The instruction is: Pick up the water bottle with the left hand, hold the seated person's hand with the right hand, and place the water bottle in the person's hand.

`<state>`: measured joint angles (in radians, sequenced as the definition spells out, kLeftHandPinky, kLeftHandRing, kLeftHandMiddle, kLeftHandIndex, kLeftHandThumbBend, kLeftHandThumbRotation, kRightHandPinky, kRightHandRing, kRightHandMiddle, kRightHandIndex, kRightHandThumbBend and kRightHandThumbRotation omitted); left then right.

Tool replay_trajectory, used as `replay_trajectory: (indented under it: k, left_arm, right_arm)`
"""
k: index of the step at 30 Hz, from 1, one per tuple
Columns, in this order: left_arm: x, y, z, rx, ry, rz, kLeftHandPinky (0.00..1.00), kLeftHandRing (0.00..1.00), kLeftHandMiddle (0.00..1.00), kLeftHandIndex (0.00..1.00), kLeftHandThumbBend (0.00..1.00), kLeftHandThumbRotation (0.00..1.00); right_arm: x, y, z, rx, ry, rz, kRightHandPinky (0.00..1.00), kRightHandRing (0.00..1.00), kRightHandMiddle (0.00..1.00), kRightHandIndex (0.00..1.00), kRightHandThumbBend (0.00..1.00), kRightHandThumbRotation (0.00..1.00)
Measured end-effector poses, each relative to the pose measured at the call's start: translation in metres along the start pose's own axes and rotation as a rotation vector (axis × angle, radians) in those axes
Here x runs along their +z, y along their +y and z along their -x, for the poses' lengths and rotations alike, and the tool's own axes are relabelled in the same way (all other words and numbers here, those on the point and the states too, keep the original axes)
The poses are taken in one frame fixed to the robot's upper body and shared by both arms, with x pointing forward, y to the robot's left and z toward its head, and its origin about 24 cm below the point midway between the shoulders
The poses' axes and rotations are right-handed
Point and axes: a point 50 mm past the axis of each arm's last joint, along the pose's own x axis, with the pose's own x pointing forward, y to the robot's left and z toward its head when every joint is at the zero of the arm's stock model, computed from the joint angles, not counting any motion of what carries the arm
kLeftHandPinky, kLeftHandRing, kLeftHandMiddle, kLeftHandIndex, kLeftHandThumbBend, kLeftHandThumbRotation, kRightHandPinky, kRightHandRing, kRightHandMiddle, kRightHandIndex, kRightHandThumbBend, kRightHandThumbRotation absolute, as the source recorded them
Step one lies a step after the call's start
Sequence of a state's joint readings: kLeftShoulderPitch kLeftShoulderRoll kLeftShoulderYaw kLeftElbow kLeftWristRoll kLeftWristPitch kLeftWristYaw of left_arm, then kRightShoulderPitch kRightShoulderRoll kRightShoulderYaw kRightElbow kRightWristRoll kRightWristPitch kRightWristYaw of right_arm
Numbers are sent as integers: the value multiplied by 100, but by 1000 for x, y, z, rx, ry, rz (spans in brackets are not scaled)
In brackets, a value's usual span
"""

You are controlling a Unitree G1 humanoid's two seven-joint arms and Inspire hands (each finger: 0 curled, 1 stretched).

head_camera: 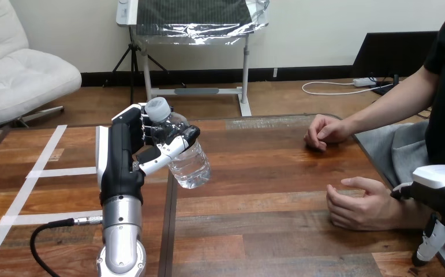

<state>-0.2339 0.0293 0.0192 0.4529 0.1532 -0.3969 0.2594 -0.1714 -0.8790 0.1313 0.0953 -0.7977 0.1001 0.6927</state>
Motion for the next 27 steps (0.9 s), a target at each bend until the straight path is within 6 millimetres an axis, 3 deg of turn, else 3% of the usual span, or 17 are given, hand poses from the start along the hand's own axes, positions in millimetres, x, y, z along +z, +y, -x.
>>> replay_trajectory:
  k: [27]
  left_arm:
    - [0,0,0,-3,-1,-3,39,41,44,51,63,0]
  right_arm:
    - [-4,-3,-16,45,74,60,83,94,94,89,71,5]
